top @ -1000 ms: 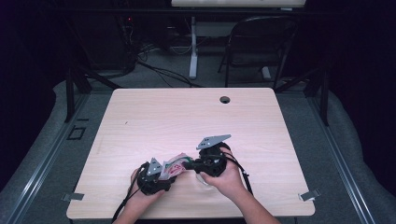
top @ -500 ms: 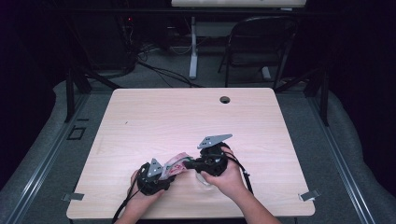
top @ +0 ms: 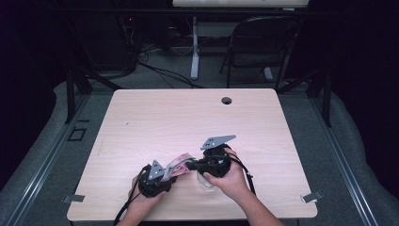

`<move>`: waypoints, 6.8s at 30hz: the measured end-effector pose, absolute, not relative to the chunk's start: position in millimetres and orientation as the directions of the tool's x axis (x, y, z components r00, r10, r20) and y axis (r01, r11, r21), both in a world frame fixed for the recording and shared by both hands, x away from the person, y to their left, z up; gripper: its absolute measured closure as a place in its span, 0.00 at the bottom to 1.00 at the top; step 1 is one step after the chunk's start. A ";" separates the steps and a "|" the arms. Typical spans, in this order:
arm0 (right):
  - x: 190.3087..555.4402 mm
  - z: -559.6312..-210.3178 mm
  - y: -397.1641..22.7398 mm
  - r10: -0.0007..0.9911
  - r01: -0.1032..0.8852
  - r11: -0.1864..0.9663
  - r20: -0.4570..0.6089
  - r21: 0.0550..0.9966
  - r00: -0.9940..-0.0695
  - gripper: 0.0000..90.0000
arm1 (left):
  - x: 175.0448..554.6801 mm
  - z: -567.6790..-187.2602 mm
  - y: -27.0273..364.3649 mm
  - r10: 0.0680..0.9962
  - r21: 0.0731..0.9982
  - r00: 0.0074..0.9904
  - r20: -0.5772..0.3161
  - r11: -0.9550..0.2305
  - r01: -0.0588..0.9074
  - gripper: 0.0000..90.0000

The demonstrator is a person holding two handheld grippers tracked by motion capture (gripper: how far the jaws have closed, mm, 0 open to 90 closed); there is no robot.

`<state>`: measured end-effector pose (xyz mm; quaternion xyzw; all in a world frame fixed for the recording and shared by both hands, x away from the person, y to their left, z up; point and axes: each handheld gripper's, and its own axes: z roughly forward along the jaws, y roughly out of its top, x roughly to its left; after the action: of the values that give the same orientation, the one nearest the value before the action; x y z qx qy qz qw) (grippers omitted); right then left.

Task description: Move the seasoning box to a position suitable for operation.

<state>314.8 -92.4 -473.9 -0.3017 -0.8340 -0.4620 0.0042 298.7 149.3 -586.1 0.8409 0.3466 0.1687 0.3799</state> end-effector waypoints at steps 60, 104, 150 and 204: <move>314.0 -449.8 -149.6 0.568 0.531 0.232 0.329 0.815 -0.754 0.89 | 305.0 -552.2 146.7 0.743 0.804 0.594 0.308 -0.537 0.256 0.62; 310.8 -446.5 -170.7 0.602 0.525 0.181 0.328 0.832 -0.728 0.85 | 309.1 -534.6 126.3 0.640 0.709 0.493 0.590 -0.702 0.063 0.63; 313.4 -469.2 -136.8 0.605 0.534 0.316 0.267 0.784 -0.750 0.99 | 292.9 -542.3 104.3 0.503 0.570 0.440 0.744 -0.821 -0.025 0.64; 314.8 -464.3 -131.2 0.622 0.501 0.306 0.228 0.809 -0.749 1.00 | 291.6 -518.1 105.4 0.368 0.405 0.318 0.874 -0.912 -0.057 0.65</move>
<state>314.8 -131.2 -464.3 -0.3486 -0.8056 -0.4747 -0.0638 291.6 105.4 -518.1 0.7904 0.0984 0.5757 0.1848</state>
